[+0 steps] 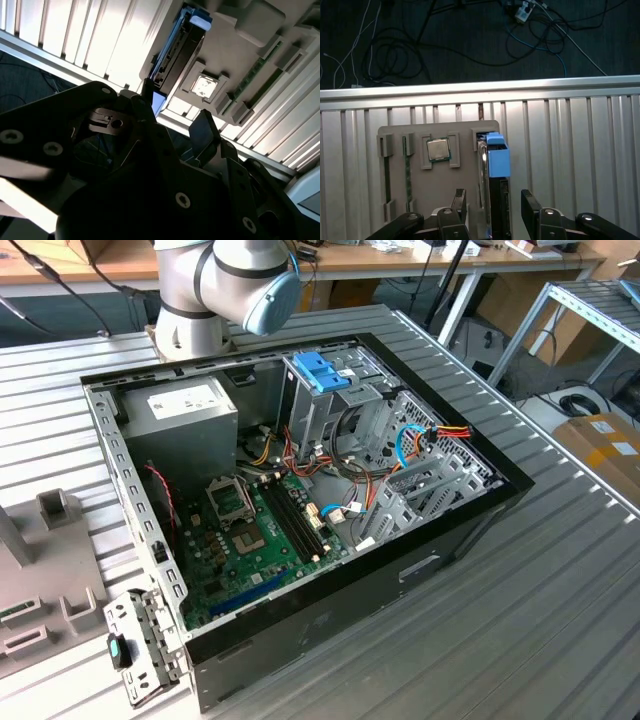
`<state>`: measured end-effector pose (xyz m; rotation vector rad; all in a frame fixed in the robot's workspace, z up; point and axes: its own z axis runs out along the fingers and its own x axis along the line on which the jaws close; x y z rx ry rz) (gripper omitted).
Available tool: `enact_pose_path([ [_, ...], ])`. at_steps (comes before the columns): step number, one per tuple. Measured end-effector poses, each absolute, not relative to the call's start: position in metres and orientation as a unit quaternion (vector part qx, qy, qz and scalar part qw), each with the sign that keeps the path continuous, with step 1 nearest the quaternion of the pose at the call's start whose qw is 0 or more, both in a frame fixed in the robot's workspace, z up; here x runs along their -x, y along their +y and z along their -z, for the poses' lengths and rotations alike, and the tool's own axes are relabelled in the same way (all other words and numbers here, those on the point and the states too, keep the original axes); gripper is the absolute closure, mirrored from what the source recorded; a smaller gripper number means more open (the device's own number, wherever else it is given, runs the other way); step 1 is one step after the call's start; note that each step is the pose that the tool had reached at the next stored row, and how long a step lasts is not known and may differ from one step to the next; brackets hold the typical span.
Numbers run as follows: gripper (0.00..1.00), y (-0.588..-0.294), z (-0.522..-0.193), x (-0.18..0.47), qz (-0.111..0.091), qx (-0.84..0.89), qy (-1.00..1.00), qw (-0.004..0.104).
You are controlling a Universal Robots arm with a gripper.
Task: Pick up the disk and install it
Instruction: 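Pick up the disk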
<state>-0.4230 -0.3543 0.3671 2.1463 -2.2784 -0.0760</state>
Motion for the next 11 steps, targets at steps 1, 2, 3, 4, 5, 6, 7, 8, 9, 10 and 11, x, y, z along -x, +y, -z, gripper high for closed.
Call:
enact_pose_path([
  [1, 0.44, -0.3541, -0.3666, 0.4230, 0.024, -0.685, -0.728, 0.005],
  [2, 0.44, -0.3538, -0.3659, 0.4230, 0.024, -0.685, -0.728, 0.005],
  [3, 0.44, -0.3536, -0.3654, 0.4230, 0.024, -0.685, -0.728, 0.005],
  [4, 0.44, -0.3535, -0.3651, 0.4230, 0.024, -0.685, -0.728, 0.005],
  [5, 0.44, -0.3533, -0.3646, 0.4230, 0.024, -0.686, -0.728, 0.005],
  [6, 0.44, -0.3532, -0.3642, 0.4230, 0.024, -0.685, -0.728, 0.005],
  [7, 0.44, -0.3531, -0.3638, 0.4230, 0.024, -0.685, -0.728, 0.005],
  [8, 0.44, -0.3531, -0.3635, 0.4230, 0.024, -0.686, -0.728, 0.005],
  [9, 0.44, -0.3530, -0.3631, 0.4230, 0.024, -0.686, -0.728, 0.005],
  [10, 0.44, -0.3529, -0.3628, 0.4231, 0.024, -0.685, -0.728, 0.005],
  [11, 0.44, -0.3529, -0.3625, 0.4230, 0.024, -0.685, -0.728, 0.005],
])
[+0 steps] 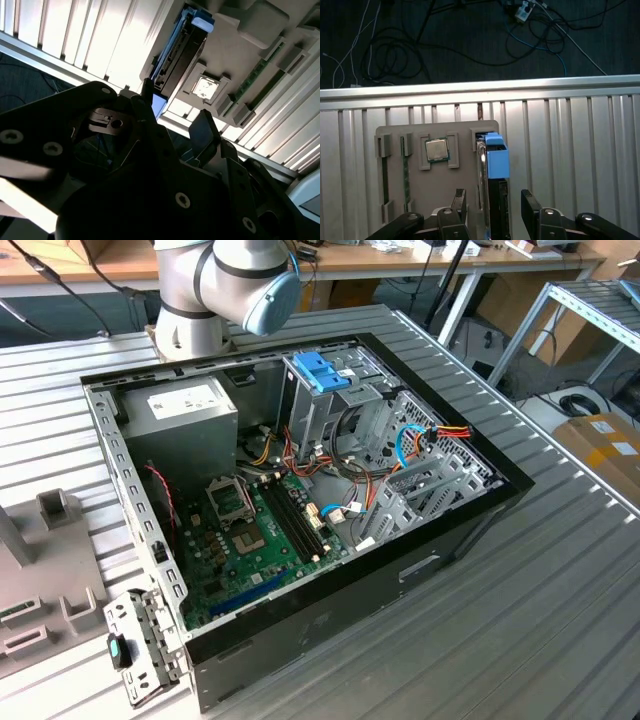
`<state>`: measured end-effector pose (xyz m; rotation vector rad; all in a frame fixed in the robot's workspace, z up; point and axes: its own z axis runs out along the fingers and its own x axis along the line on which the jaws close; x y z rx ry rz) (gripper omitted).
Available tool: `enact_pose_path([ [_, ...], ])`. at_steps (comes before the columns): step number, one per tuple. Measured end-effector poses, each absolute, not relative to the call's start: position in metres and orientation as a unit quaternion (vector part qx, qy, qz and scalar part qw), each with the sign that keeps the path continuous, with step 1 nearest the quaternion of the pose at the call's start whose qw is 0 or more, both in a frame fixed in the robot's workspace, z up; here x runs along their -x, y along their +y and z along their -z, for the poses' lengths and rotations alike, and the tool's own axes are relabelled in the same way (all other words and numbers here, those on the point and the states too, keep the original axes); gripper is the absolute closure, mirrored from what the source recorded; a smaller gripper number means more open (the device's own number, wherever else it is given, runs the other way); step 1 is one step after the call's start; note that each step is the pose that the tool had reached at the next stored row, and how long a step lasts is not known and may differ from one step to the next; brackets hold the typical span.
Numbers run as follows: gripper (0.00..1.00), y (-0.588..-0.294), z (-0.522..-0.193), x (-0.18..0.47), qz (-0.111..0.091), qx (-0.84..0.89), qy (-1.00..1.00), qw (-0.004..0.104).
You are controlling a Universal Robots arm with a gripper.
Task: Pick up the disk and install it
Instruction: 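Pick up the disk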
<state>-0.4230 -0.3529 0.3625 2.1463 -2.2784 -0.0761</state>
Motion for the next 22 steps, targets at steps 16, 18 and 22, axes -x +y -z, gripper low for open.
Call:
enact_pose_path([
  [16, 0.44, -0.351, -0.355, 0.423, 0.024, -0.685, -0.728, 0.005],
  [18, 0.44, -0.348, -0.352, 0.423, 0.024, -0.685, -0.728, 0.005],
  [22, 0.44, -0.347, -0.347, 0.426, 0.024, -0.686, -0.728, 0.005],
])
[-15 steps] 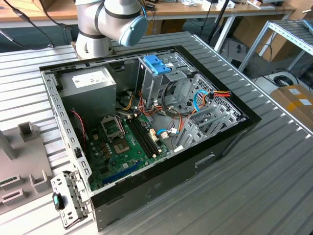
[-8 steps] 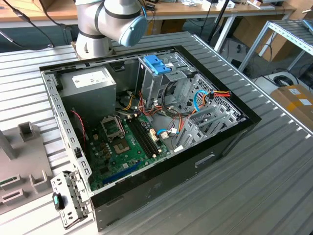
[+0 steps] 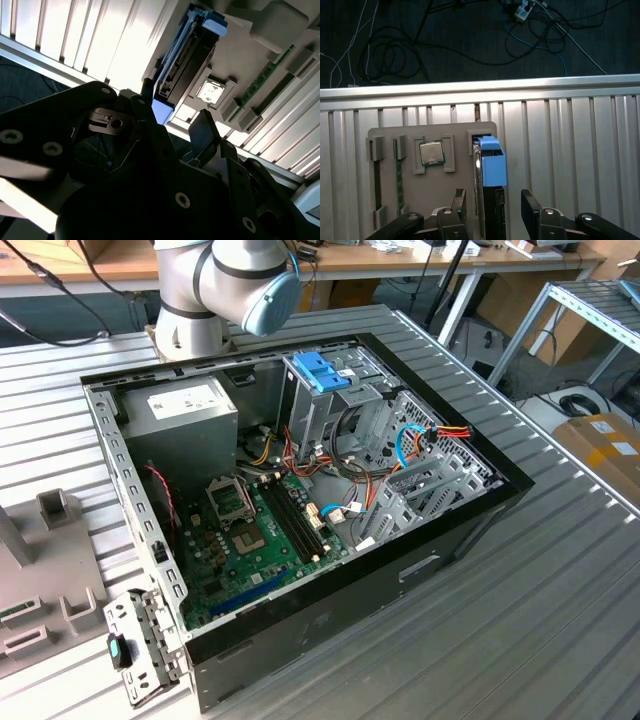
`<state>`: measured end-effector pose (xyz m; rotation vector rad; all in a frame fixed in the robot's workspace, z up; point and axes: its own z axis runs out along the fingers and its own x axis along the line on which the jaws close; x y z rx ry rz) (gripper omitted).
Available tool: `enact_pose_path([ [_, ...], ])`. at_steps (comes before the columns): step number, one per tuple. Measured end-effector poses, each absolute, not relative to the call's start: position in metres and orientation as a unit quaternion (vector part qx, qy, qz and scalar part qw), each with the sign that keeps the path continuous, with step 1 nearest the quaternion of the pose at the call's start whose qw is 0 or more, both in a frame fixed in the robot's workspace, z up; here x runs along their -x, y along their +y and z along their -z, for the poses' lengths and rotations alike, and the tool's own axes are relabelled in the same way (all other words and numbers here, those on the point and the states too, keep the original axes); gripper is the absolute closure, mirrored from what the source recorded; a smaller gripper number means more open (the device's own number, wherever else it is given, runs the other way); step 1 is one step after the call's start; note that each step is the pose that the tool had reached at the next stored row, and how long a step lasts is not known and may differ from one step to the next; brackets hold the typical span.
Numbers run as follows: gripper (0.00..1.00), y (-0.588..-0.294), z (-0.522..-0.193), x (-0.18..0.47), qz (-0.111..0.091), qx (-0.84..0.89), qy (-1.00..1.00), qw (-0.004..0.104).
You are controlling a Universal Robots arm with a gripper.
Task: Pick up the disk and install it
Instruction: 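Pick up the disk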
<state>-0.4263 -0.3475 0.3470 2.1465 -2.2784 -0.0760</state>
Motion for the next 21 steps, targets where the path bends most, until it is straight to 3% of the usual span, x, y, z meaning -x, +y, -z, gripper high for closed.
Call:
enact_pose_path([
  [21, 0.44, -0.346, -0.333, 0.434, 0.024, -0.685, -0.728, 0.005],
])
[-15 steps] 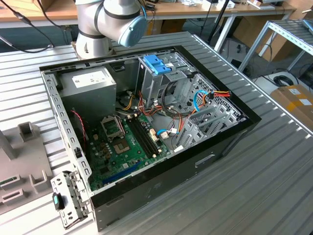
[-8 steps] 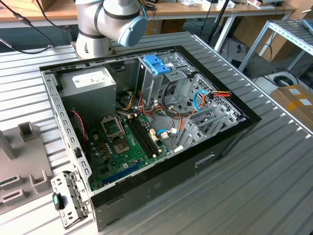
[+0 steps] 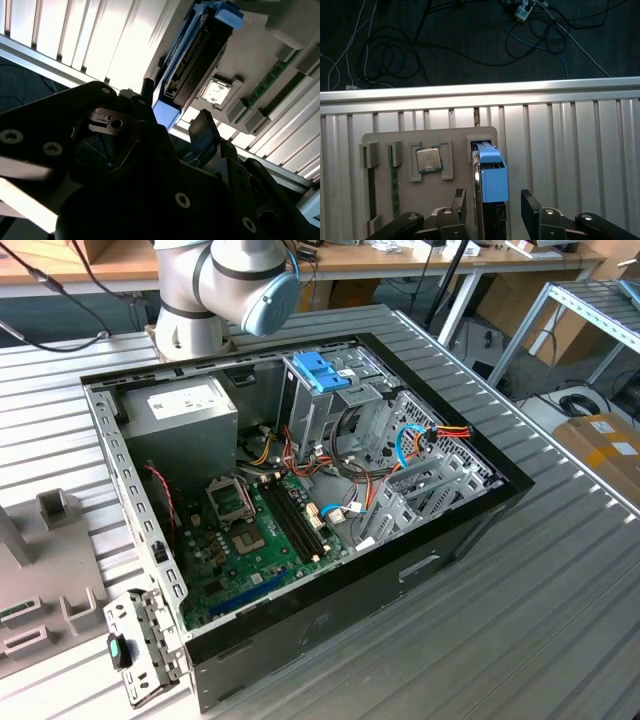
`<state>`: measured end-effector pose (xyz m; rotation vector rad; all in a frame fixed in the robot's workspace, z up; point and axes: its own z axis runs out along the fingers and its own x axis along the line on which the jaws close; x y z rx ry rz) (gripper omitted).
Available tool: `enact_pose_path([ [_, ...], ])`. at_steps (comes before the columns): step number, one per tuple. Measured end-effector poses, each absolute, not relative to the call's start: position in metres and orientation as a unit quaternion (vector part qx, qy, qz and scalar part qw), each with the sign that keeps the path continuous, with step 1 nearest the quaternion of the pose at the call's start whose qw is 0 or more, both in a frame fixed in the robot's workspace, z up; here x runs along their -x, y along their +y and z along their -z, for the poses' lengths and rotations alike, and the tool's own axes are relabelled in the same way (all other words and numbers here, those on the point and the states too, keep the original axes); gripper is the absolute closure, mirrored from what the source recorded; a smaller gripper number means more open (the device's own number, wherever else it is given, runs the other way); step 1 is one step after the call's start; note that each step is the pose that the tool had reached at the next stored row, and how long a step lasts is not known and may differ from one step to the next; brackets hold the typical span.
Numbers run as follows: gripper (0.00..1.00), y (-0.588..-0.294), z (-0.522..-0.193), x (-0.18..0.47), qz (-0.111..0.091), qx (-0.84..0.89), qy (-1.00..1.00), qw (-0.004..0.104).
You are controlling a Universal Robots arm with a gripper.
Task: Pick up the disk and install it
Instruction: 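Pick up the disk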
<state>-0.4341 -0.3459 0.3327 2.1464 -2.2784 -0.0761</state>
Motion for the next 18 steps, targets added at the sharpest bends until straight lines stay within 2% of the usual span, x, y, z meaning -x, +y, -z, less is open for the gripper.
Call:
enact_pose_path([
  [18, 0.44, -0.346, -0.318, 0.442, 0.024, -0.685, -0.728, 0.005],
])
